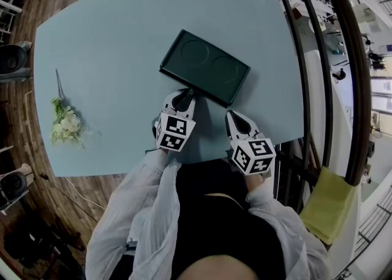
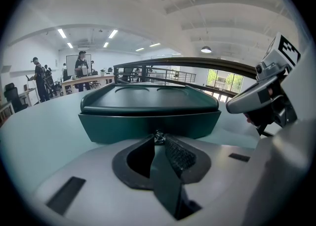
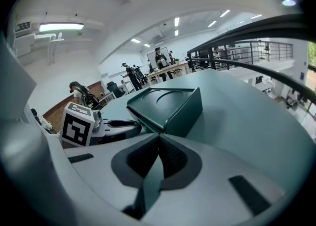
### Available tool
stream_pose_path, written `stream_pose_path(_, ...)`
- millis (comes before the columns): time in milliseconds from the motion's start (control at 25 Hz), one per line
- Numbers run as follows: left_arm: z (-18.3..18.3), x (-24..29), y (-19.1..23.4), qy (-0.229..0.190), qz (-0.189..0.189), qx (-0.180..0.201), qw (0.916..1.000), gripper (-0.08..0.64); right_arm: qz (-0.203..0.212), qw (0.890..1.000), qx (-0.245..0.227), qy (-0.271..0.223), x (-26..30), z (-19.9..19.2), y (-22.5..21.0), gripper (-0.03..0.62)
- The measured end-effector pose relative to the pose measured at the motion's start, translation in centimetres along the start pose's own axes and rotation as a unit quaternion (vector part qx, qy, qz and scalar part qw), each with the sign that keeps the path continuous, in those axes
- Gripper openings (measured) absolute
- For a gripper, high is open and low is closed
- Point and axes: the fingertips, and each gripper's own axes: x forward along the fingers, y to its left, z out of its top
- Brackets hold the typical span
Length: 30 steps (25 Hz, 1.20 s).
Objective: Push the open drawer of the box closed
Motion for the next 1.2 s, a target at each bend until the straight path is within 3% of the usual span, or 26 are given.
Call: stream_pose_path(1200,0.7,1.3,0.5,0.015,-0.015,0.008,0.9997,0.078,-0.006,1.000,0.004,0.004,0.1,-0.4,-0.4,0.009)
